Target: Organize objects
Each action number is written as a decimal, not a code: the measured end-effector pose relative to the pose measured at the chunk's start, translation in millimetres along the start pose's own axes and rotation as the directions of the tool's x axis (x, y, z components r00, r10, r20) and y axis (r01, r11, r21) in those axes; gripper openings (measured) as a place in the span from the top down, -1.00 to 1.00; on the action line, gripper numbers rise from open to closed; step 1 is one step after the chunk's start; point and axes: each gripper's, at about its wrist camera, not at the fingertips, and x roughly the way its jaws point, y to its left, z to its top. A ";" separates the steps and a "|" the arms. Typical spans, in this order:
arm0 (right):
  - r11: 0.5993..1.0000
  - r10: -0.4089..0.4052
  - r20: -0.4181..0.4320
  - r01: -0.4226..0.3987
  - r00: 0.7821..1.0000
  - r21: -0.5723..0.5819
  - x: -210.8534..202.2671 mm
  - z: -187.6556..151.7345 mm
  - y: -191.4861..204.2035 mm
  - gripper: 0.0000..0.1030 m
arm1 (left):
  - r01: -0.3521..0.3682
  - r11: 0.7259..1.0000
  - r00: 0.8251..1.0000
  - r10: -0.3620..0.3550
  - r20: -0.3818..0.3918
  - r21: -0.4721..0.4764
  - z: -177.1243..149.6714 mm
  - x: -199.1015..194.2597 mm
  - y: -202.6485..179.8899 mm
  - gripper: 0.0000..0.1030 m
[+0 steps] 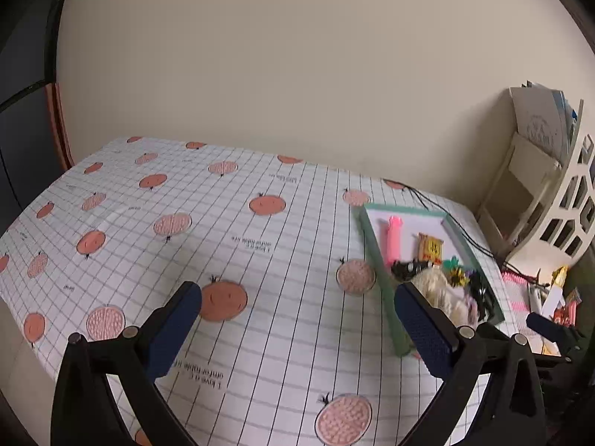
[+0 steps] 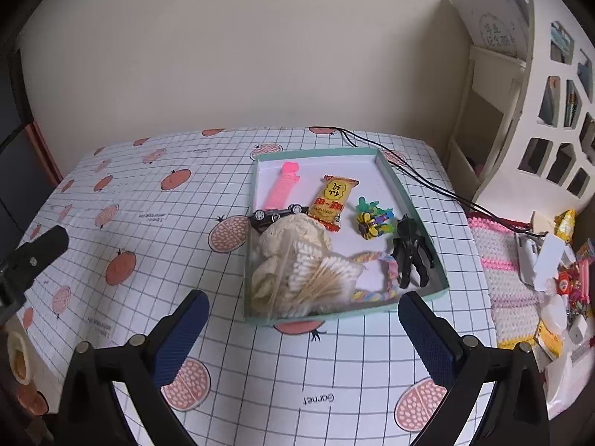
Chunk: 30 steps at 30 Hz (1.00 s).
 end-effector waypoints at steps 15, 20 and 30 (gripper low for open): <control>0.999 -0.048 -0.060 0.047 0.997 -0.013 17.7 -66.9 -1.6 -1.00 | -0.027 1.000 0.990 0.026 -0.138 -0.004 -91.5 20.7 7.4 -1.00; 0.999 -0.052 -0.105 0.053 0.993 0.009 33.7 -81.2 -4.8 -1.00 | -0.048 0.999 0.976 0.047 -0.211 -0.002 -108.7 41.4 6.8 -1.00; 0.998 -0.055 -0.169 0.060 0.984 0.025 64.1 -100.0 -8.0 -1.00 | -0.073 0.997 0.967 0.070 -0.247 -0.002 -126.6 58.3 11.7 -1.00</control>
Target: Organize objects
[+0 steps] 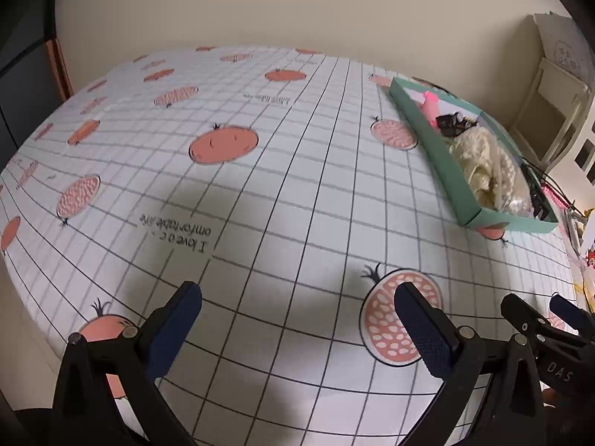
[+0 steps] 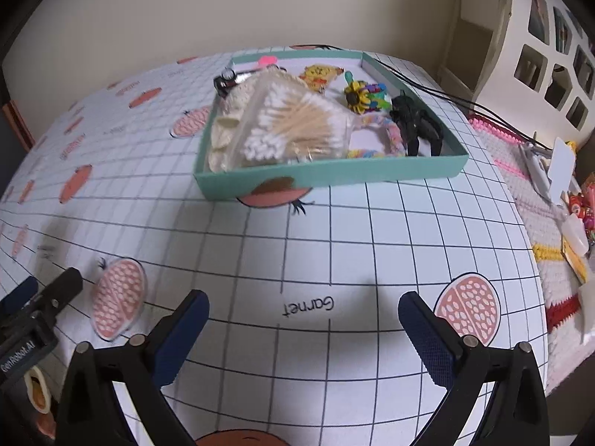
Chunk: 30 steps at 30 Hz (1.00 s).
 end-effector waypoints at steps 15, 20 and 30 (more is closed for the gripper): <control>0.999 -0.008 0.011 0.008 1.000 0.031 10.4 -5.3 -4.6 -1.00 | 0.013 1.000 1.000 -0.013 -0.011 -0.003 -3.2 9.4 1.1 -1.00; 0.998 -0.027 0.042 0.025 0.999 0.058 10.8 -6.4 -9.9 -1.00 | 0.001 1.000 1.000 -0.001 0.003 0.008 -5.7 9.3 -0.9 -1.00; 0.998 -0.037 0.084 0.032 0.996 0.063 10.3 -7.8 -10.0 -1.00 | -0.059 0.997 0.998 0.057 0.027 0.056 -10.9 12.3 -10.3 -1.00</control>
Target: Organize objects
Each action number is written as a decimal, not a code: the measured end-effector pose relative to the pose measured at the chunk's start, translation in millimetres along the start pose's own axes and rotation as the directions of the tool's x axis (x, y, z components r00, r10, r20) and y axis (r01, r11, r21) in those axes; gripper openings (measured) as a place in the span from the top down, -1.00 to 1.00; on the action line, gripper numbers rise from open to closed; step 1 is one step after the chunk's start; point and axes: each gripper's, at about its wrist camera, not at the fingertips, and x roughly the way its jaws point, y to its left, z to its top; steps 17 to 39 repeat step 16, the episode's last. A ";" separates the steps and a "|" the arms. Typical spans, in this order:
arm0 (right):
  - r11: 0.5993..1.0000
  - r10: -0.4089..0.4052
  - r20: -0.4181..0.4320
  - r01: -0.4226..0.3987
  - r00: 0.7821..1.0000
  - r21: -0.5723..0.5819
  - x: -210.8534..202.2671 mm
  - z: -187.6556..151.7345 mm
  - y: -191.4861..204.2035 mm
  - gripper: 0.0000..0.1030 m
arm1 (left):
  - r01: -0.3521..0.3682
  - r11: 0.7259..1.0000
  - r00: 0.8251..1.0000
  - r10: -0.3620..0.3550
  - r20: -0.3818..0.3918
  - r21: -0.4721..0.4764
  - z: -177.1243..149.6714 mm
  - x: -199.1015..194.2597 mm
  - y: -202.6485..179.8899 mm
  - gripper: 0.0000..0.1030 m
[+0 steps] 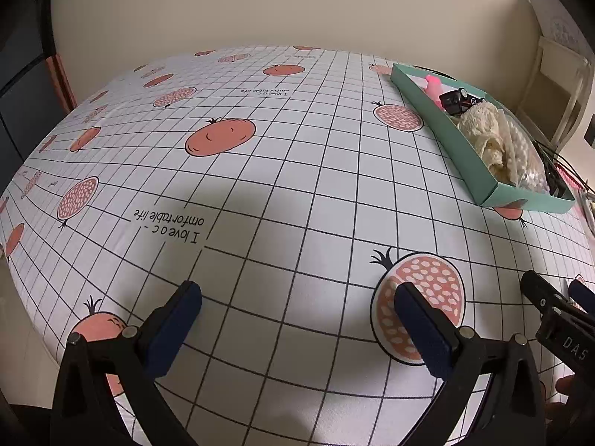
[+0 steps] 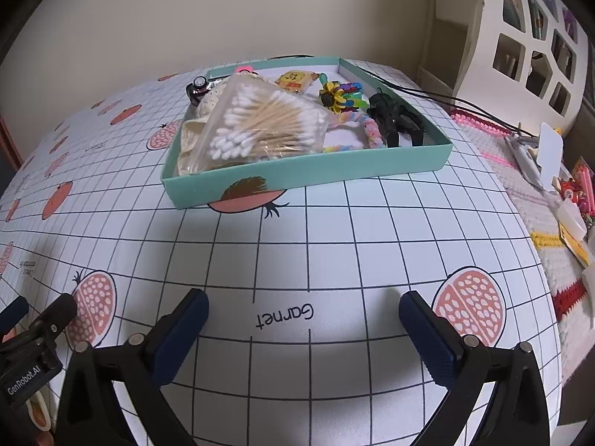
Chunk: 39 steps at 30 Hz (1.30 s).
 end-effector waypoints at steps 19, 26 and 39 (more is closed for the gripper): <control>1.000 0.001 0.003 -0.001 1.000 -0.001 1.2 0.4 -2.0 -1.00 | -0.003 1.000 1.000 0.003 0.006 -0.002 1.2 1.3 0.8 -1.00; 1.000 0.001 0.003 -0.001 1.000 -0.001 1.2 0.4 -2.0 -1.00 | -0.003 1.000 1.000 0.003 0.006 -0.002 1.2 1.3 0.8 -1.00; 1.000 0.001 0.003 -0.001 1.000 -0.001 1.2 0.4 -2.0 -1.00 | -0.003 1.000 1.000 0.003 0.006 -0.002 1.2 1.3 0.8 -1.00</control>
